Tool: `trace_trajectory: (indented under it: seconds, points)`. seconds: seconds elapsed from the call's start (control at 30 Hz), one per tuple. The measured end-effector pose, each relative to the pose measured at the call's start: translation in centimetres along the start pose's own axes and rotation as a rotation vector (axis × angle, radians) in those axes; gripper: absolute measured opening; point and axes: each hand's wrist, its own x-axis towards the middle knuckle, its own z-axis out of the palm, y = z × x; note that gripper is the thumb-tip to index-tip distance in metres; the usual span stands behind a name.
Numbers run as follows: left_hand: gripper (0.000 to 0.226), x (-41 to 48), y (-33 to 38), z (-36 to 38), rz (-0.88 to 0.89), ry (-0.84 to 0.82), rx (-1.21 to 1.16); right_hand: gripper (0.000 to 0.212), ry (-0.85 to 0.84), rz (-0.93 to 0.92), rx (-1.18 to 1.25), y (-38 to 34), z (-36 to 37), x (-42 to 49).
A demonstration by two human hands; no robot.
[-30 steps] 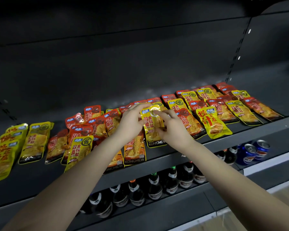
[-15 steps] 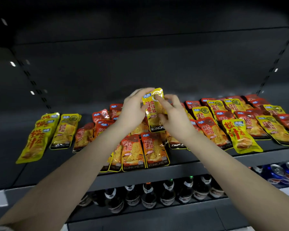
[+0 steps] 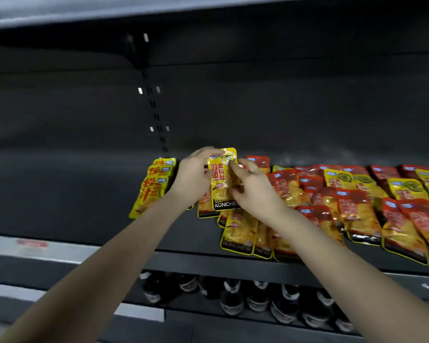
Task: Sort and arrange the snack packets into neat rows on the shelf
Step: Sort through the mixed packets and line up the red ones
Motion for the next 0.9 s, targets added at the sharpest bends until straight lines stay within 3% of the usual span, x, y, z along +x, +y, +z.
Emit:
trace_trajectory:
  seconds: [0.37,0.6,0.77,0.9]
  points:
    - [0.067,-3.2,-9.5,-5.5,-0.044,-0.124,0.056,0.07,-0.203,-0.018,0.031,-7.9,7.5,1.7]
    - [0.05,-3.3,-11.1,-5.8,0.042,-0.302,0.184,0.074,-0.232,0.078,0.009,-8.0,9.4,1.5]
    - [0.076,-2.9,-12.8,-5.6,0.114,-0.504,0.274,0.076,-0.213,0.115,-0.06,-7.7,9.9,1.6]
    - [0.084,-2.3,-13.7,-5.7,0.134,-0.596,0.344,0.075,-0.194,0.104,-0.273,-7.6,10.0,1.3]
